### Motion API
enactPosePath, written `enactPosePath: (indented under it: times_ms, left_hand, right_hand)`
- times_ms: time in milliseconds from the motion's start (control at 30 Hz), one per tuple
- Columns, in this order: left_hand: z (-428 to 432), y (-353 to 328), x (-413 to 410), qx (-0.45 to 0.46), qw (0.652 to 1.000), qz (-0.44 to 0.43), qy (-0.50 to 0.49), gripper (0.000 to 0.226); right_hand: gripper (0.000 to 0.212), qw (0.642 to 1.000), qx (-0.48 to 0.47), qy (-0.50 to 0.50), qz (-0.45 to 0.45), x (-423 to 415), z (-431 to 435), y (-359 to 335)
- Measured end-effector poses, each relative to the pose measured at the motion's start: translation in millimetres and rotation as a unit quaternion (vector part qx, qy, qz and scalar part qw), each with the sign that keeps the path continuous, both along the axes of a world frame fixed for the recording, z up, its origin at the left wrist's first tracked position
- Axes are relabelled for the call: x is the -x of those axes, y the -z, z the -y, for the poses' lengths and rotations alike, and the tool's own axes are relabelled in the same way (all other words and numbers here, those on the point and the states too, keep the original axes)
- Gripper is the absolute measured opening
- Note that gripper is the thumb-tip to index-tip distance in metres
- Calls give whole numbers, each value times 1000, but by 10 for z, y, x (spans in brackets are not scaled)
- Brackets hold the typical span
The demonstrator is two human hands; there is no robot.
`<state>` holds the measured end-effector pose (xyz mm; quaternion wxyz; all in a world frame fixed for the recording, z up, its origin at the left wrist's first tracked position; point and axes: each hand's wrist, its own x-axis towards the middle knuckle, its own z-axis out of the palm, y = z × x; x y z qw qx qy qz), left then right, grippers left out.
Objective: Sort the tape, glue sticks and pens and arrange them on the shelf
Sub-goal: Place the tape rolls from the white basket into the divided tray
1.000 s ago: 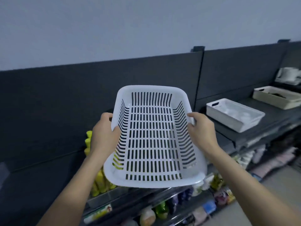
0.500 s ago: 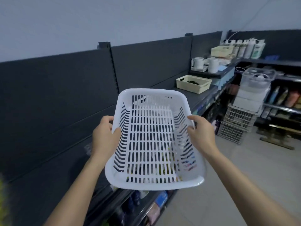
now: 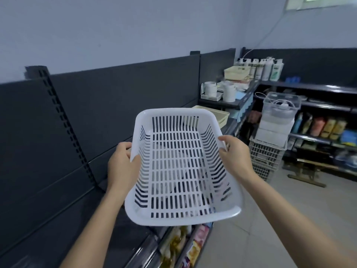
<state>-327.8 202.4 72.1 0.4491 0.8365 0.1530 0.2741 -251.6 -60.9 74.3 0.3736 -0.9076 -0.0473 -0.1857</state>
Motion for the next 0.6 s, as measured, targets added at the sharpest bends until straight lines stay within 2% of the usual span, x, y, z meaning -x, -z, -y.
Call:
enactPosePath:
  times_ms: [167,333,600]
  left_hand:
    - [184,34,-692,-4,1000,-17,4,18]
    - [360,115,-1348,-14,999,-21,-34,19]
    - [723,246,-2257,-27,989,-53,-136,33]
  right_hand:
    - [42,1000,7,-7,-14,-784,164,19]
    - [43,999,19,-48,-17,-1647,294,46]
    - [44,981,62,-182,-13,-3108,394,60]
